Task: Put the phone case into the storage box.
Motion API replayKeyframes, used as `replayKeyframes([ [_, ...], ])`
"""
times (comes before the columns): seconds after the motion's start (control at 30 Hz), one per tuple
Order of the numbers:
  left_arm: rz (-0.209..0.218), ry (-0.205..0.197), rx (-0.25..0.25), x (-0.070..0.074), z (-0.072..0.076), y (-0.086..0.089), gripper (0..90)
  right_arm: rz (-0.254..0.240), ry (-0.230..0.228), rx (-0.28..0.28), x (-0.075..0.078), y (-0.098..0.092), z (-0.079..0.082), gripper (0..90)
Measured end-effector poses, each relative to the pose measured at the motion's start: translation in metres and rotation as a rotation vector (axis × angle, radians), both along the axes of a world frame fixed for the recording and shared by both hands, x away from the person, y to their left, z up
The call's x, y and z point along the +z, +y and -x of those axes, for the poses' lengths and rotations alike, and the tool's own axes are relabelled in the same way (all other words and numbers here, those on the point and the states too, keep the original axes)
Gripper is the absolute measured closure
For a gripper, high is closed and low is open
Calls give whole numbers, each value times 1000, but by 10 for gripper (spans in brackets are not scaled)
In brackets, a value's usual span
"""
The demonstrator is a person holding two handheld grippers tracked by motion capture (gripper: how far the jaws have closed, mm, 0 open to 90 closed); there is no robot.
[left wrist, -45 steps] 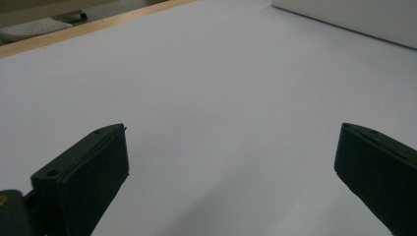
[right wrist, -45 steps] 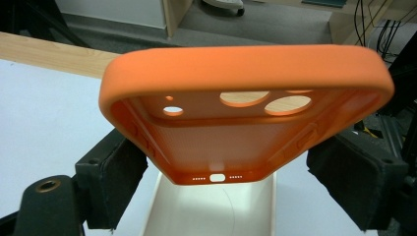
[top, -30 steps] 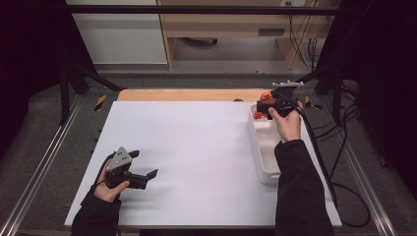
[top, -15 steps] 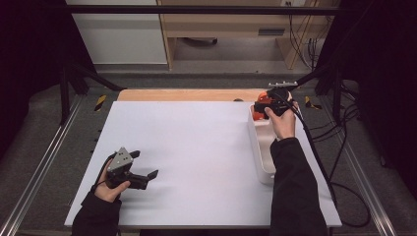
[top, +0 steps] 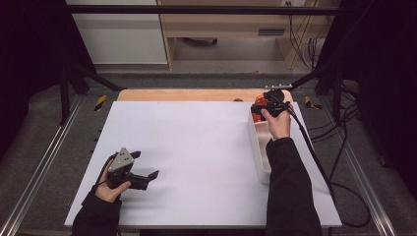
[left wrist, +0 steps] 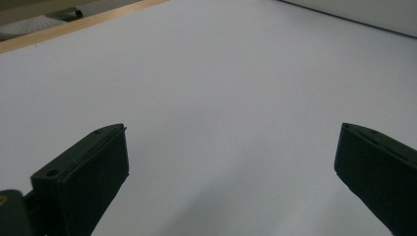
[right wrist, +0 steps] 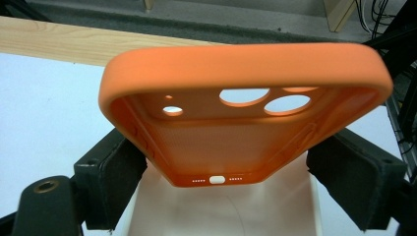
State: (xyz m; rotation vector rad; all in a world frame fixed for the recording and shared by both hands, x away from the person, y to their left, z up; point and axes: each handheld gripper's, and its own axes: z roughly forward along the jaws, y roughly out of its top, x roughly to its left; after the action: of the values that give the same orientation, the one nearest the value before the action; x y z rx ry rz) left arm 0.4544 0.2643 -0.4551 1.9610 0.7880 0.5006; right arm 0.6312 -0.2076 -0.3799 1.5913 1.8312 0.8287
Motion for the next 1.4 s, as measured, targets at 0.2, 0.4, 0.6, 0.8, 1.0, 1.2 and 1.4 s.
replayKeyframes([
  [0.2,-2,2,-2,0,0,-1,0,7,7,-8,-5,2,-3,155],
  [0.4,-3,2,-3,-1,0,0,0,17,22,-13,-10,3,-6,154],
  [0.6,-4,2,-4,-1,0,-1,0,13,28,-20,-14,2,-7,153],
  [0.8,-6,3,-5,-1,0,-1,0,18,35,-23,-17,0,-7,151],
  [1.0,-11,4,-8,-1,0,-1,0,3,28,-26,-16,-1,-7,136],
  [1.2,-10,5,-7,-1,0,-1,0,0,28,-7,-14,-2,-6,26],
  [1.4,-11,5,-8,-2,0,-1,0,-5,-9,-2,-9,-5,-3,6],
])
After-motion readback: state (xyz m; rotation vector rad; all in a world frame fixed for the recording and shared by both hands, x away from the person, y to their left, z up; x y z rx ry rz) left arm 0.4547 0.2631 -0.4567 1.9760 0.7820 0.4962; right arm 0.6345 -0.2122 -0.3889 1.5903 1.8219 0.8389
